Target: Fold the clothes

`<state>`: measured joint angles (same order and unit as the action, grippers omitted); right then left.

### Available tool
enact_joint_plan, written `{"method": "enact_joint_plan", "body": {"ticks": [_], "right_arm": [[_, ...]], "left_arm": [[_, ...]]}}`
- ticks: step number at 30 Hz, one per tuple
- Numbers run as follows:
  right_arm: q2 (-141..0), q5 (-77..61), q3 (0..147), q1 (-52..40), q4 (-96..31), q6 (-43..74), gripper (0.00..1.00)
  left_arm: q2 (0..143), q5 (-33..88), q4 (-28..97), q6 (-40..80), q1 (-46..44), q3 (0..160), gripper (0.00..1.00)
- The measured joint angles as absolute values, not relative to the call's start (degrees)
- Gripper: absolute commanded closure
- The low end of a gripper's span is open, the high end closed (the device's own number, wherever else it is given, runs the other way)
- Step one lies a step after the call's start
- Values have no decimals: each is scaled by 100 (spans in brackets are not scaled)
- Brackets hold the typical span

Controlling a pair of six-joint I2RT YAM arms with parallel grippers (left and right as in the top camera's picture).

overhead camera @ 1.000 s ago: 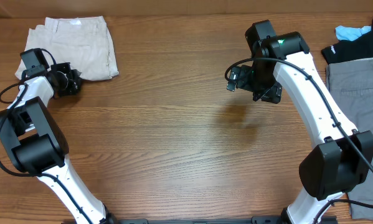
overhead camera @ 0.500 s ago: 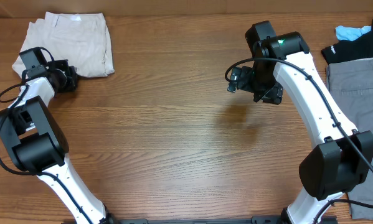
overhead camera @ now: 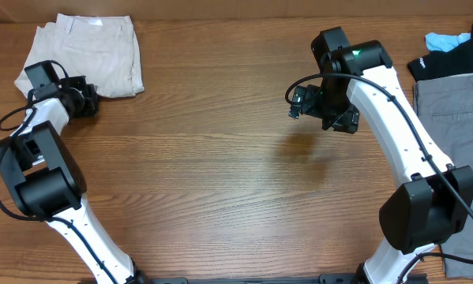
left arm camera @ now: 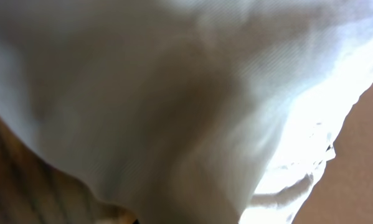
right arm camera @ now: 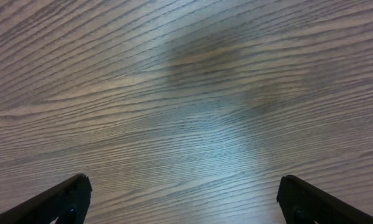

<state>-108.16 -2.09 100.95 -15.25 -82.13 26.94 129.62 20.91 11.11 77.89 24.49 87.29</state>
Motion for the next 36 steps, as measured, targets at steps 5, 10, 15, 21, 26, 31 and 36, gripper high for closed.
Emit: {"method": "enact_joint_plan", "body": {"ticks": [5, 10, 15, 21, 26, 31, 36], "right_arm": [[-10816, -211, 10095, -1527, -8221, 2694, 0], [-10816, -207, 10095, -1525, -8219, 2689, 0], [-10816, -209, 10095, -1525, -8202, 2692, 0], [-10816, -209, 10095, -1525, -8182, 2692, 0], [-10816, -209, 10095, -1527, -8184, 2694, 0], [-10816, -209, 10095, -1527, -8182, 2692, 0], [-10816, -209, 10095, -1527, -8208, 2692, 0]], "left_arm": [[12962, 2443, 1356, 7778, 2753, 8744, 96], [12962, 2727, 1527, 7478, 3301, 8748, 96], [12960, 2845, 1815, 7247, 3809, 8794, 96], [12962, 2803, 1577, 6897, 3909, 8777, 96], [12967, 2652, 1433, 6709, 3820, 8772, 96], [12973, 2362, 1212, 6617, 3651, 8768, 96], [13026, 2067, 895, 6580, 3428, 8768, 96]]}}
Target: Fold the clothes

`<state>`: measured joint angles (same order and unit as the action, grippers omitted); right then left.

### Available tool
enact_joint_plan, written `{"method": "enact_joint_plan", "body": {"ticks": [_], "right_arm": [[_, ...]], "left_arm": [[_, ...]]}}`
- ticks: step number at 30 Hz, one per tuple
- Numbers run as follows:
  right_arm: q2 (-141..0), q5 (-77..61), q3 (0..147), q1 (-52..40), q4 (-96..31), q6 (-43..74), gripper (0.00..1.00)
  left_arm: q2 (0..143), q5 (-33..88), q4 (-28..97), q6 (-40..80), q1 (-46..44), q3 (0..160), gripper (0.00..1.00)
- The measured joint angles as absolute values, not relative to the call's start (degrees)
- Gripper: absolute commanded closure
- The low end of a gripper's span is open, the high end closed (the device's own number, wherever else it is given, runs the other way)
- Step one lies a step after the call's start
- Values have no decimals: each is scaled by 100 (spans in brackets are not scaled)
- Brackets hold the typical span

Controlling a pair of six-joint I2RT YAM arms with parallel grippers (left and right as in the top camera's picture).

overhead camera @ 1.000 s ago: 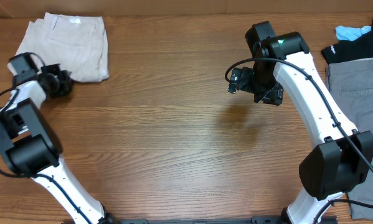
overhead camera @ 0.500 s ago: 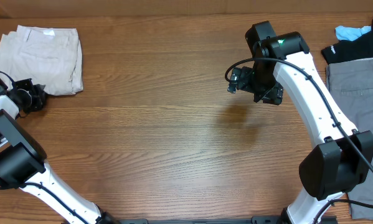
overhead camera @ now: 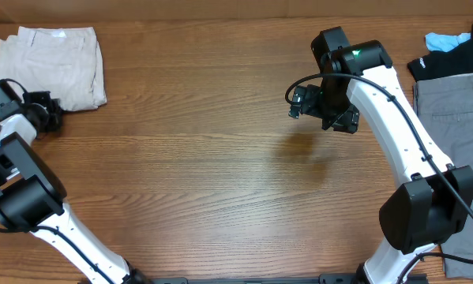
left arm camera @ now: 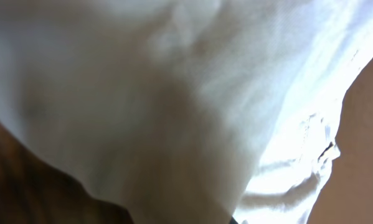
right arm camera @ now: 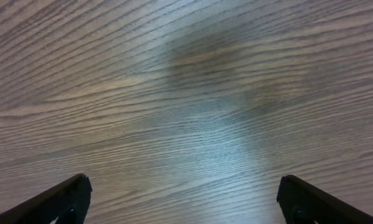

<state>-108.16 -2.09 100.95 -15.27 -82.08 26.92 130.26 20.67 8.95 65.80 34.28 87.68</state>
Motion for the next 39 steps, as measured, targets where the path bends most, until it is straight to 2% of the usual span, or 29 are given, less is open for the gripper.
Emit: {"method": "enact_joint_plan", "body": {"ticks": [7, 18, 39], "right_arm": [[-10816, -207, 10095, -1525, -8230, 2692, 0], [-10816, -207, 10095, -1527, -8265, 2689, 0], [-10816, -209, 10095, -1527, -8320, 2692, 0]], "left_arm": [[13058, 1800, 631, 6298, 3229, 8766, 96], [13117, 2036, 401, 5371, 3089, 8764, 96], [13152, 1900, 60, 4947, 3072, 8755, 96]]}}
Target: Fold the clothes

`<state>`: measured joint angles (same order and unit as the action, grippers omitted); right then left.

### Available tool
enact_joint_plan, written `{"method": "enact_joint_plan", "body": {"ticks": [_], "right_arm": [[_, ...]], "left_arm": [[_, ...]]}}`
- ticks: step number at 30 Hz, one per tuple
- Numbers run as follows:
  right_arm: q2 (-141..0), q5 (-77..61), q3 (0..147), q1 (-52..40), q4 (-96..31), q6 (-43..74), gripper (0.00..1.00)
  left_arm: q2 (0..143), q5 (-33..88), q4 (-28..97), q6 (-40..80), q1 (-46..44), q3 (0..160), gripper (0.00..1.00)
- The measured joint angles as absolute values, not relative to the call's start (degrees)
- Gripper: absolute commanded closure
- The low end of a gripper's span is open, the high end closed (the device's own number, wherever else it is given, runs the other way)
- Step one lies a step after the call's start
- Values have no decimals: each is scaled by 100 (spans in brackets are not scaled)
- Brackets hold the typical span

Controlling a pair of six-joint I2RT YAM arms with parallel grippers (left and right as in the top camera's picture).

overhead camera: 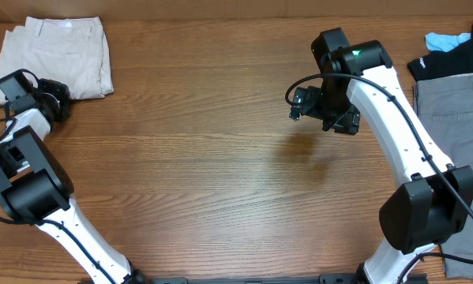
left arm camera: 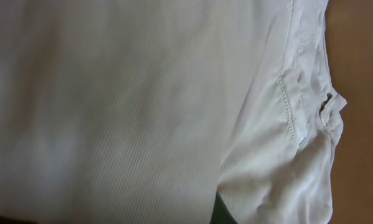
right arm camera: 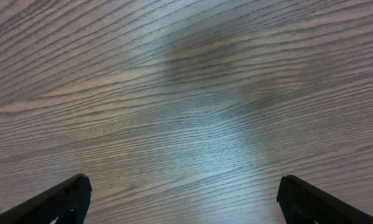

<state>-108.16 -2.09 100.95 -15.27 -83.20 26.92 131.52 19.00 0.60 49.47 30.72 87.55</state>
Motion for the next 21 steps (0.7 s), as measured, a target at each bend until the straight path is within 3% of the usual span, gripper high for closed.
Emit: {"method": "enact_joint_plan", "body": {"ticks": [6, 9, 11, 14, 17, 21], "right_arm": [[-10816, -209, 10095, -1527, -8315, 2694, 0], [-10816, -209, 10095, -1527, -8322, 2694, 0], [-10816, -209, 10095, -1527, -8335, 2692, 0], [-10816, -207, 10095, -1525, -8344, 2692, 0], [-10816, -209, 10095, -1527, -8348, 2692, 0], [-10816, -209, 10095, -1527, -8348, 2694, 0]], "left_arm": [[13152, 1898, 47, 4888, 3072, 8755, 91], [13152, 1883, 38, 4836, 3072, 8755, 67], [13152, 1881, 38, 4790, 3072, 8755, 34], [13146, 1949, -16, 4759, 3070, 8772, 12], [13102, 1990, 56, 4737, 3044, 8847, 0], [13041, 2045, 401, 4665, 3059, 8930, 0]]}}
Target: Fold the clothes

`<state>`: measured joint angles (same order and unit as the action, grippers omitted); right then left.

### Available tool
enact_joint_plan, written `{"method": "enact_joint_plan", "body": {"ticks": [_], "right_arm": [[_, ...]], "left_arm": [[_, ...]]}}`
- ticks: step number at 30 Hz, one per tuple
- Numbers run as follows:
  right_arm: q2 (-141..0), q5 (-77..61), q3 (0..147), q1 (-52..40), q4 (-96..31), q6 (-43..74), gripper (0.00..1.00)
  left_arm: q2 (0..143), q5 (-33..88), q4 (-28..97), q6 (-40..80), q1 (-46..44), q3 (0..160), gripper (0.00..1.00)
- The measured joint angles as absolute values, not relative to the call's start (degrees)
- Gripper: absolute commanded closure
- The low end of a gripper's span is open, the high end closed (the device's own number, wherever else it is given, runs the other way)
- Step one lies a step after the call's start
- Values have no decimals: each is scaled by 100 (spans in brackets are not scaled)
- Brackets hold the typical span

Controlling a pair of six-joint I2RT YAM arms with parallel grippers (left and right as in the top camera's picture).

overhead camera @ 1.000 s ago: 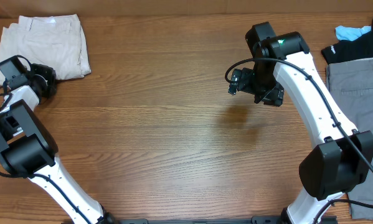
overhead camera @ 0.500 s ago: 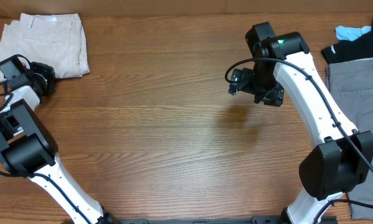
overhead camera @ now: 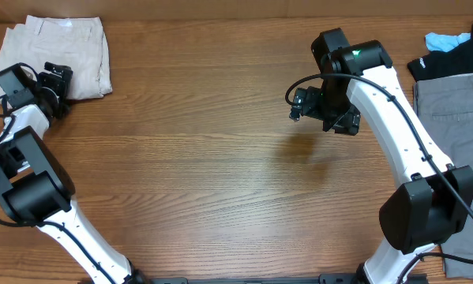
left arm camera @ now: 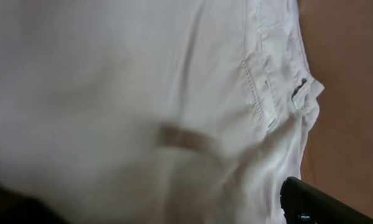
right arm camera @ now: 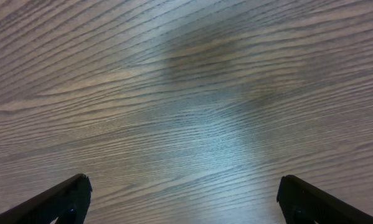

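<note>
The folded beige trousers [overhead camera: 58,43] lie at the table's far left corner. My left gripper [overhead camera: 57,82] rests at their near edge, open. In the left wrist view the beige cloth [left arm camera: 142,93] fills the frame, and the left gripper [left arm camera: 152,208] has its jaws wide apart, one black finger [left arm camera: 314,205] showing at the lower right. My right gripper [overhead camera: 301,103] hangs open over bare wood right of the middle. The right wrist view shows the right gripper [right arm camera: 186,202] with nothing between its fingertips.
Grey trousers [overhead camera: 453,126] lie spread at the right edge. A black garment [overhead camera: 445,61] and a blue cloth [overhead camera: 445,39] sit behind them. The wooden table [overhead camera: 220,173] runs between the two arms.
My left gripper has opened and let go of the beige cloth, sitting slightly farther back and to the right. The beige pile and the right arm have not moved.
The beige pile lay a little in from the far left corner with my left gripper shut on its near corner. Then pile and gripper stood farther left. Then the pile sat slightly back in the corner, where it now lies released. The right arm stayed put.
</note>
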<state>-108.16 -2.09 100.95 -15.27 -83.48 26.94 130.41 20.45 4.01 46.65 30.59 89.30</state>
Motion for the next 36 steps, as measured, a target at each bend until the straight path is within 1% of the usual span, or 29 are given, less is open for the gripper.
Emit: {"method": "enact_joint_plan", "body": {"ticks": [4, 10, 11, 12, 13, 14, 15, 16, 19, 26, 36], "right_arm": [[-10816, -209, 10095, -1527, -8348, 2694, 0], [-10816, -209, 10095, -1527, -8350, 2692, 0], [-10816, -207, 10095, -1527, -8355, 2687, 0], [-10816, -209, 10095, -1527, -8361, 2683, 0], [-10816, -207, 10095, -1527, -8361, 2668, 0], [-10816, -204, 10095, -1527, -8366, 2644, 0], [-10816, -207, 10095, -1525, -8368, 2628, 0], [-10816, -207, 10095, -1527, -8370, 2609, 0], [-10816, -209, 10095, -1527, -8370, 2571, 0], [-10816, -209, 10095, -1525, -8412, 2543, 0], [-10816, -207, 10095, -1525, -8412, 2543, 0]], "left_arm": [[12921, 2206, 897, 4650, 3183, 8936, 0], [12639, 2311, 1992, 4644, 3422, 8917, 0], [12595, 2311, 2132, 4628, 3430, 8897, 3], [12543, 2305, 2272, 4591, 3452, 8868, 14], [12495, 2281, 2410, 4541, 3461, 8847, 29], [12455, 2268, 2502, 4456, 3463, 8827, 48], [12409, 2268, 2550, 4410, 3461, 8805, 76], [12352, 2265, 2576, 4311, 3448, 8785, 96], [12134, 2246, 2526, 4077, 3371, 8766, 96], [11775, 2204, 1927, 3588, 2893, 8766, 96], [11778, 1039, 1962, 2801, 2099, 8764, 96]]}}
